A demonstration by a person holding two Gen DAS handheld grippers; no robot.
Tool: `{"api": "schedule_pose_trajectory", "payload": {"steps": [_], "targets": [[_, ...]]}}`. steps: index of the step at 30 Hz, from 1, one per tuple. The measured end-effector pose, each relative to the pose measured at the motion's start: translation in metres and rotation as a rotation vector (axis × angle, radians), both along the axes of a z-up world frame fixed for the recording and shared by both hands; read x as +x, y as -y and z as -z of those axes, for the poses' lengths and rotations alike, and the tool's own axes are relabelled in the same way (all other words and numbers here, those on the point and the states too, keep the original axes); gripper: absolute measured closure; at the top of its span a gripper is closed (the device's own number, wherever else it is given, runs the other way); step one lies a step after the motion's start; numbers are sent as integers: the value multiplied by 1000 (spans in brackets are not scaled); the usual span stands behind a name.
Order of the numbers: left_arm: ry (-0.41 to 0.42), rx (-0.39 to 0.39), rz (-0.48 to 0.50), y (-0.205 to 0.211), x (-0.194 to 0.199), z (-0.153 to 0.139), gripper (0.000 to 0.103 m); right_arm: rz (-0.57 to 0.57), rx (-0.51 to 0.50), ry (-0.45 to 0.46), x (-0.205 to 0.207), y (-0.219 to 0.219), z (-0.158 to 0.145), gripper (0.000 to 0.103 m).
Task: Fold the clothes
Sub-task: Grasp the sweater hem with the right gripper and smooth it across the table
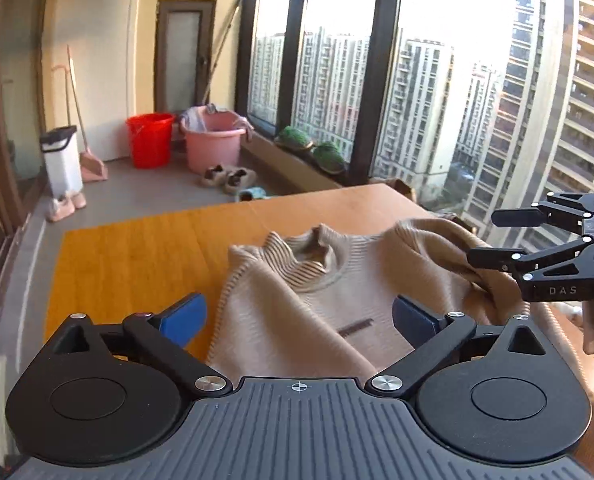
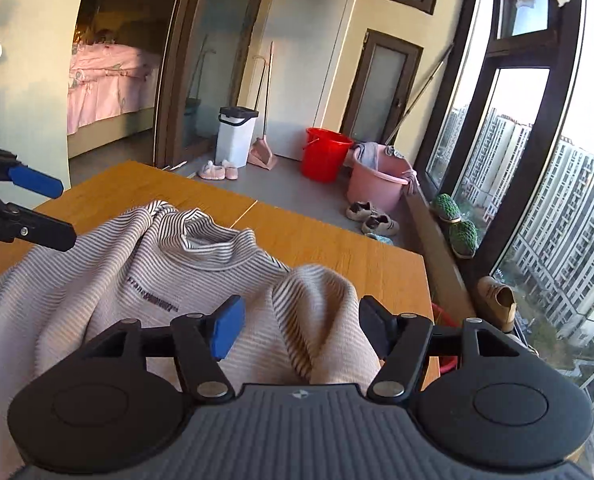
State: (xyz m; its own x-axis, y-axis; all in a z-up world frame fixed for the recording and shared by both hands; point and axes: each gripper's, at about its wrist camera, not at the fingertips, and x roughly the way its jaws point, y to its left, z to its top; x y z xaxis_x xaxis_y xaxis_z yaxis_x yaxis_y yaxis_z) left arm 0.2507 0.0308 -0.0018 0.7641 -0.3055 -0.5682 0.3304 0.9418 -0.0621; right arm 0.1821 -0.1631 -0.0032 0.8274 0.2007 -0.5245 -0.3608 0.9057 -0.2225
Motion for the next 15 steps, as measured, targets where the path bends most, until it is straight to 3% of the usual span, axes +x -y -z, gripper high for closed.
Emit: {"api": "schedule_pose_trajectory", "payload": {"steps": [4, 5, 6, 7, 8, 9, 12, 15], "targets": [[-66, 84, -8, 13, 46, 20, 1, -7, -96, -56, 56, -27, 22, 39], [-80, 109, -4, 16, 51, 27, 7, -5, -124, -73, 69, -34, 30, 38], [-94, 138, -4, 18, 53, 34, 33, 9, -152, -90, 77, -35, 41, 39], [-109, 154, -6, 18, 55, 39, 47, 16, -159, -107, 82, -36, 49, 50], [-111, 146, -3, 14, 53, 42, 53, 7, -139, -121, 83, -35, 53, 83], [-96, 143, 1, 10, 50, 41, 64, -12, -99, -127, 80, -33, 50, 90], [-37, 187, -40, 0, 50, 36, 77, -42, 25, -44, 62, -21, 21, 91], [-10, 229, -115, -13, 63, 37, 80, 50, 67, -43, 85, 3, 15, 91]]}}
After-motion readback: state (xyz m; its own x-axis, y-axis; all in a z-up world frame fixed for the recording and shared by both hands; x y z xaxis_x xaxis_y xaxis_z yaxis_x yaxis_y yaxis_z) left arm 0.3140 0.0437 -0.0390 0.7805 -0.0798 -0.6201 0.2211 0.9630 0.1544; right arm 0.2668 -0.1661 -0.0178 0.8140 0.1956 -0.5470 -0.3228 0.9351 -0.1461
